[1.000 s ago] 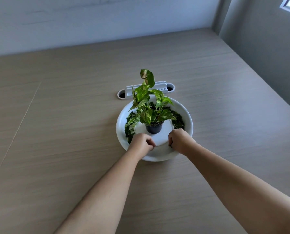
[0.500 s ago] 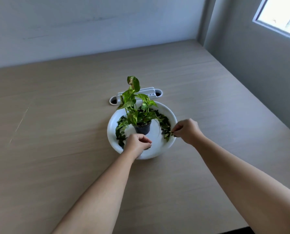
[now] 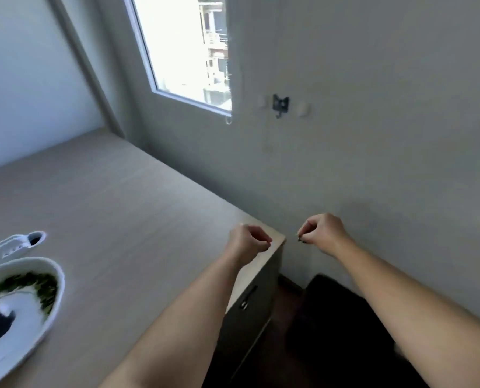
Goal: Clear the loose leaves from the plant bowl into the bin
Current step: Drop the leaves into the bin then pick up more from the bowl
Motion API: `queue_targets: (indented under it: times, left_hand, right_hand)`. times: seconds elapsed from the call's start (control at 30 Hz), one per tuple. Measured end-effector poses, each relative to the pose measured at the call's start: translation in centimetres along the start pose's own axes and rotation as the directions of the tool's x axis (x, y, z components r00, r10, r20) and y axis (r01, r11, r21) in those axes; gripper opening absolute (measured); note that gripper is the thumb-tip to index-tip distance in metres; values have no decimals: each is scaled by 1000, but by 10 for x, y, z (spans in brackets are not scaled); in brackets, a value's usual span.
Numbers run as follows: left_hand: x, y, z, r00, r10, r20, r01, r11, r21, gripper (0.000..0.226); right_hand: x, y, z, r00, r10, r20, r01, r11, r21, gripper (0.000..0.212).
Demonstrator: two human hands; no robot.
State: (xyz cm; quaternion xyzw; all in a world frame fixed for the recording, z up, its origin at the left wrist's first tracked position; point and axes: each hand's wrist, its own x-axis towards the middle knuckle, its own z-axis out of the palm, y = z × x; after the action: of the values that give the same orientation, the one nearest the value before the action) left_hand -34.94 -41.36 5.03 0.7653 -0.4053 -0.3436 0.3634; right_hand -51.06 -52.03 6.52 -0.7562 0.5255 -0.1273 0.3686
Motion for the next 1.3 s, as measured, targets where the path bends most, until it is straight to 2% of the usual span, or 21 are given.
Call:
queue_targets:
  times: [0.07,0.17,0.3,0.43,0.53,0.67,0.8,1.03,1.13,1.3]
  left_hand:
    - [18,36,64,989,107,98,-117,988,99,11]
    - [30,71,141,950,163,268,-217,958,185,9]
    - [39,75,212,880,126,459,-275,921,275,10]
    - [54,33,263,823,15,568,-294,866,404,13]
    - [71,-4,284,806,-87,586,-259,838,481,12]
    - [109,-41,315,782,-158,602,-232,824,517,10]
    - [132,-50,338,808,-150,570,-196,844,499,8]
    - [151,-51,349,775,-151,614,-273,796,541,26]
    - [149,-39,334,779,-158,606,-270,788,553,25]
    - [137,4,295,827,-94,554,-265,805,531,25]
  right_hand:
    - [-9,57,-43,992,106,-62,-103,994,44,26]
    - [-26,131,-78,955,263,-138,-253,964,82,9]
    - [-44,205,-83,890,420,-176,-406,907,114,8]
    - [-52,262,-57,821,554,-137,-543,833,109,15]
    - [-50,299,-29,780,617,-103,-603,786,137,33]
    - [-24,338,6,732,678,-68,-663,732,159,22]
    - [0,355,24,722,685,-96,-662,725,191,16]
    - [9,363,22,713,694,-93,-671,715,195,16]
    - [8,352,4,724,682,-105,-659,729,186,17]
    - [16,302,-40,812,564,-151,-544,825,153,19]
